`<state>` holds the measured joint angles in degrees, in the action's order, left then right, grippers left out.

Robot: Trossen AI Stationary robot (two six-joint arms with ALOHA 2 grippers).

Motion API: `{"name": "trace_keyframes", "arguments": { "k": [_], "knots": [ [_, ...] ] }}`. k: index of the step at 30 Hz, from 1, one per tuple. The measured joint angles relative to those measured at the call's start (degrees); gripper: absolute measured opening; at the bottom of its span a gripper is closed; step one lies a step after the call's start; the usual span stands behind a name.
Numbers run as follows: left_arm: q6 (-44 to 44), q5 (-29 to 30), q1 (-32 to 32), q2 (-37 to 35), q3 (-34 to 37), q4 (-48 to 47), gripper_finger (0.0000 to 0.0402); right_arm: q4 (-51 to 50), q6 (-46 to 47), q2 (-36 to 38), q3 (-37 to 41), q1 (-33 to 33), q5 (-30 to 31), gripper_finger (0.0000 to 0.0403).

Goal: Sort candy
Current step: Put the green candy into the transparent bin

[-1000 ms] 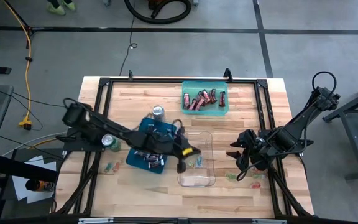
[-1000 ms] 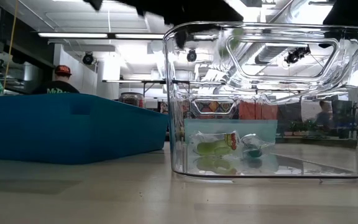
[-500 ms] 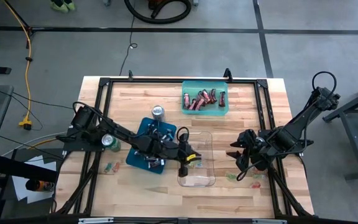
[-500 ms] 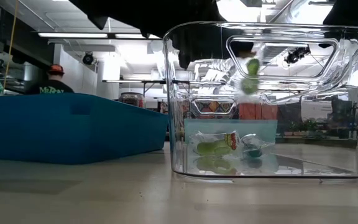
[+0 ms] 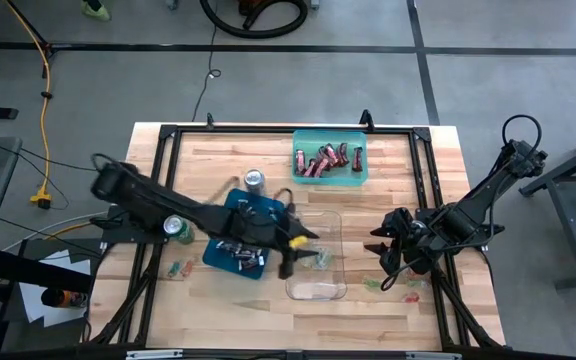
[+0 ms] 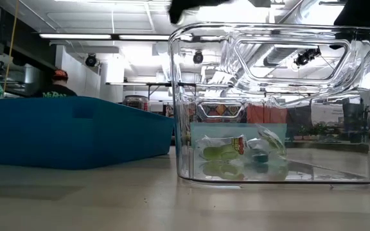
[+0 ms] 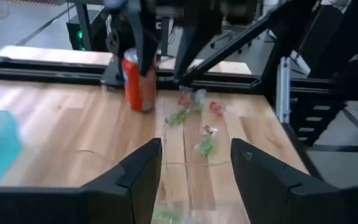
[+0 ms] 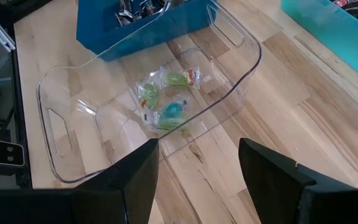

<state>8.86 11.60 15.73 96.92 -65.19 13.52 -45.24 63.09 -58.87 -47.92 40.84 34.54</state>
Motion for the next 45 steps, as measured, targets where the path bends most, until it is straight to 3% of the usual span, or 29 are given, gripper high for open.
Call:
{"name": "trace_keyframes", "arguments": {
  "k": [7, 12, 14, 19, 24, 33, 41, 45],
  "knots": [
    [-1.7, 2.1, 0.3, -17.3, 0.0, -18.8, 0.0181, -0.1, 2.6, 0.0, 0.0, 0.0, -0.1, 0.0216],
    [-1.4, 4.5, 0.6, -23.7, 0.0, -22.9, 0.0181, 0.6, 3.7, 0.0, 0.0, -0.1, -3.5, 0.0216],
    [-1.4, 4.6, 0.6, -25.0, 0.0, -23.0, 0.0181, 3.8, 4.5, 0.0, 0.0, -0.9, -8.7, 0.0216],
    [-1.4, 6.7, 0.6, -25.8, 0.0, -22.8, 0.0181, 10.4, 6.3, -1.7, 0.0, -3.0, -31.6, 0.0216],
    [-1.4, 7.1, 0.6, -25.4, 0.0, -23.1, 0.0181, 8.5, 8.1, -9.3, 0.0, -1.7, -39.8, 0.0216],
    [0.1, 7.1, 0.6, -25.4, 0.0, -25.4, 0.0181, 0.4, 5.5, -26.7, 0.0, -0.9, -38.9, 0.0216],
    [0.1, 7.1, 0.4, -25.4, 0.0, -26.2, 0.0181, 1.6, 2.7, -35.1, -0.3, -0.9, -39.3, 0.0213],
    [0.0, 7.1, 0.4, -25.6, 0.0, -26.8, 0.0181, 0.2, 1.0, -35.0, -0.3, -0.9, -39.6, 0.0166]
  ]
}}
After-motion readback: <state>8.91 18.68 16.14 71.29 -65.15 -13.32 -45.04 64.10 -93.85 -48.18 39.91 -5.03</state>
